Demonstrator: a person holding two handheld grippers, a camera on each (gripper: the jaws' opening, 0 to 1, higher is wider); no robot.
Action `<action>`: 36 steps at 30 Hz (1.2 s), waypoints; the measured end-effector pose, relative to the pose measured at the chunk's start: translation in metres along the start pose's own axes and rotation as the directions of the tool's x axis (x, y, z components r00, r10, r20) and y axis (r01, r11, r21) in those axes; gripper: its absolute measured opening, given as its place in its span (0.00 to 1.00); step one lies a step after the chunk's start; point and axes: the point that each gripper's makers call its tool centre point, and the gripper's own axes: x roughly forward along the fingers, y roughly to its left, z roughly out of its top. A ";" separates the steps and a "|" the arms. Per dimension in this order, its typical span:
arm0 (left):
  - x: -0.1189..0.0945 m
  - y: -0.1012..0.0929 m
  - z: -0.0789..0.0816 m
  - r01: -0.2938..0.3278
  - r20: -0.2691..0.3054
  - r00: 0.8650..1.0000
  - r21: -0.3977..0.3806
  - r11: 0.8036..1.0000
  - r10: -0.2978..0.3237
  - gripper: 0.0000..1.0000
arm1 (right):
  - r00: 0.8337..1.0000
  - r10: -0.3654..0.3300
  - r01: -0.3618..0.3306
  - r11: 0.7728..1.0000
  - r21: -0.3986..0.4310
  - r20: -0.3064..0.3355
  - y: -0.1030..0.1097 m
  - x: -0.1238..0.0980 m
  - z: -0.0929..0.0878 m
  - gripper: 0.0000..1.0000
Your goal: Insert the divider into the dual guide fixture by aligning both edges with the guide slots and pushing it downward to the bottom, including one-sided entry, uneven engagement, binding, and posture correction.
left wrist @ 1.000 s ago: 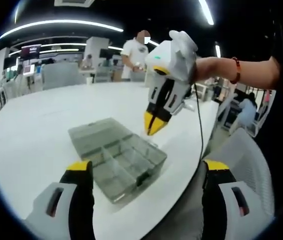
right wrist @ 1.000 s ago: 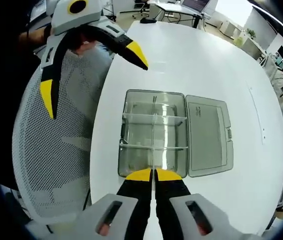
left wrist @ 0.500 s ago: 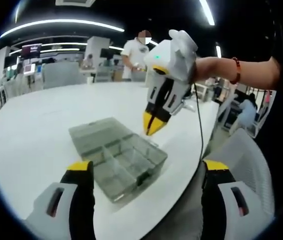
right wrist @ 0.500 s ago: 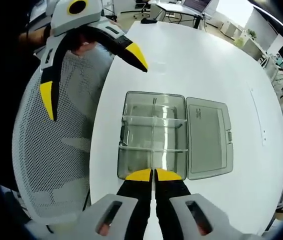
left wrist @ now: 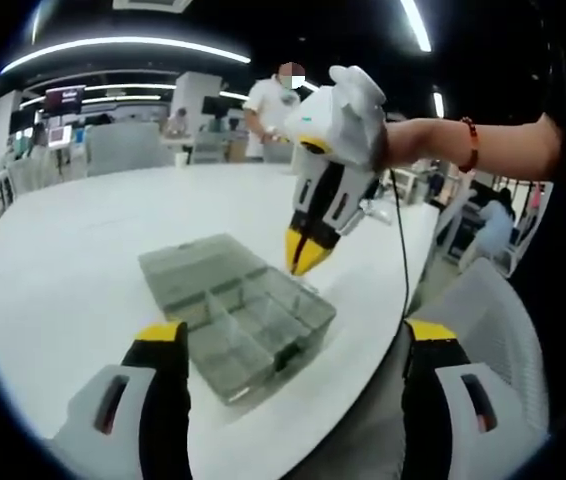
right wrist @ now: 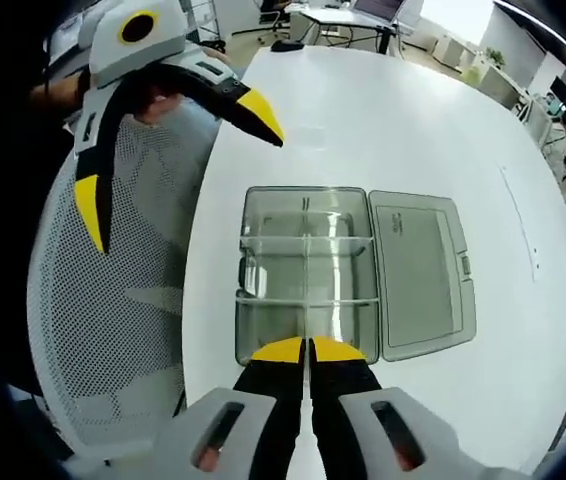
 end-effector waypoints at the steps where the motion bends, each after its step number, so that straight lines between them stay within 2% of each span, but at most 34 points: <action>1: -0.001 0.001 0.000 -0.002 0.001 1.000 -0.002 1.000 0.002 0.87 | 1.000 0.001 -0.001 1.000 0.005 0.003 0.001 0.001 0.001 0.00; 25: -0.009 0.005 0.002 -0.020 0.004 1.000 -0.002 1.000 0.020 0.86 | 1.000 0.023 -0.023 1.000 0.015 0.009 0.001 0.013 -0.003 0.00; 31: -0.010 0.007 0.001 -0.025 0.001 1.000 0.002 1.000 0.025 0.86 | 1.000 0.017 -0.018 0.999 -0.036 -0.023 0.002 0.020 -0.006 0.00; 36: -0.009 0.007 0.003 -0.024 0.007 1.000 -0.006 1.000 0.024 0.85 | 0.999 0.022 -0.023 1.000 -0.017 -0.025 0.002 0.022 -0.008 0.00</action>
